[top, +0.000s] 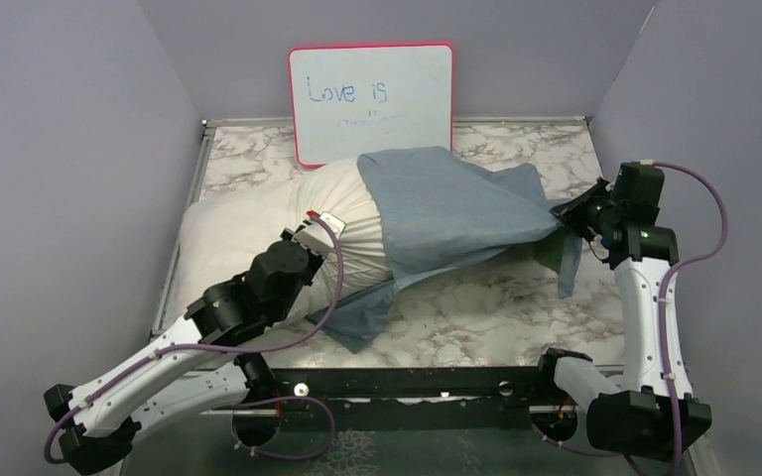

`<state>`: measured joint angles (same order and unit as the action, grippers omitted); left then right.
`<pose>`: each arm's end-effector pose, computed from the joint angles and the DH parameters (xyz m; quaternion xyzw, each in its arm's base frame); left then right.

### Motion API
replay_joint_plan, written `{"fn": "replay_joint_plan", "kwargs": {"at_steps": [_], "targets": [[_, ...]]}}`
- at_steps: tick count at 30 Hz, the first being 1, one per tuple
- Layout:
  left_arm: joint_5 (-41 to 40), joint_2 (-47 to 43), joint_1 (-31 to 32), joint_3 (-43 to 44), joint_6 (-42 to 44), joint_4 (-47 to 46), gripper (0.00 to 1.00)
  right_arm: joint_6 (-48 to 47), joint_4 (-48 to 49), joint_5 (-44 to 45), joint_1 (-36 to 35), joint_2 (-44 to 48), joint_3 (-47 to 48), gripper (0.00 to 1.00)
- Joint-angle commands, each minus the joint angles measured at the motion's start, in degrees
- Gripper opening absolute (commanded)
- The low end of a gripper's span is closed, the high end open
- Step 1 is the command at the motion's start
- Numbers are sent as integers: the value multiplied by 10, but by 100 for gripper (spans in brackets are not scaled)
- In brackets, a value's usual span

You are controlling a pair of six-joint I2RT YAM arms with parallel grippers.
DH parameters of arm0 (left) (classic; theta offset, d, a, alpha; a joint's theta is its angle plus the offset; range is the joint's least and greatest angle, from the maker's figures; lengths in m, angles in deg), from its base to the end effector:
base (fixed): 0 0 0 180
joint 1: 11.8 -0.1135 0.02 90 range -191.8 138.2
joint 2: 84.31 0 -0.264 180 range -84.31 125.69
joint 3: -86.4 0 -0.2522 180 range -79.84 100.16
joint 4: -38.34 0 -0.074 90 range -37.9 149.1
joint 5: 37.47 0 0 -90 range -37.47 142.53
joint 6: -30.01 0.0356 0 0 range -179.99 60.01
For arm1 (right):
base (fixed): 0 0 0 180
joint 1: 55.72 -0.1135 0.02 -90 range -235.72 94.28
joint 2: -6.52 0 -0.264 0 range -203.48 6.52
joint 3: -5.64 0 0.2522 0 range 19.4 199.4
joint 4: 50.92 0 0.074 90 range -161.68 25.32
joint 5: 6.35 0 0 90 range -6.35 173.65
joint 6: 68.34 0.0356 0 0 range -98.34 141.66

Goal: Remove the pillowcase from the pillow
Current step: Remove the pillow from the pillowcase.

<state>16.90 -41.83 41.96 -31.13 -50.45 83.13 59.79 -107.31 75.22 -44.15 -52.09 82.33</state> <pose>0.1088 -0.1134 0.3348 0.2805 0.7693 0.0457 0.5722 0.2048 -0.0366 0.3494 0.3481 0.8279 0.1642 0.4079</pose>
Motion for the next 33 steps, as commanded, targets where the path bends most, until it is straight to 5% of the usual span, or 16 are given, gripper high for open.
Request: {"fn": "replay_joint_plan", "kwargs": {"at_steps": [1,9,14,18,30,33], "targets": [[-136,-57,-9,6,27,24,0,-3,34,58,11,-3,5,1],[99,-64,-9,2,40,24,0,-27,32,17,10,4,-12,4],[182,-43,-9,19,58,25,0,-88,35,-144,11,7,-54,51],[243,-33,-9,45,38,12,0,-111,14,-194,10,21,-55,72],[448,-29,-9,66,-82,28,0,-86,31,-292,10,29,-43,79],[470,-37,-9,86,-115,47,47,-81,38,-294,6,-1,-40,79]]}}
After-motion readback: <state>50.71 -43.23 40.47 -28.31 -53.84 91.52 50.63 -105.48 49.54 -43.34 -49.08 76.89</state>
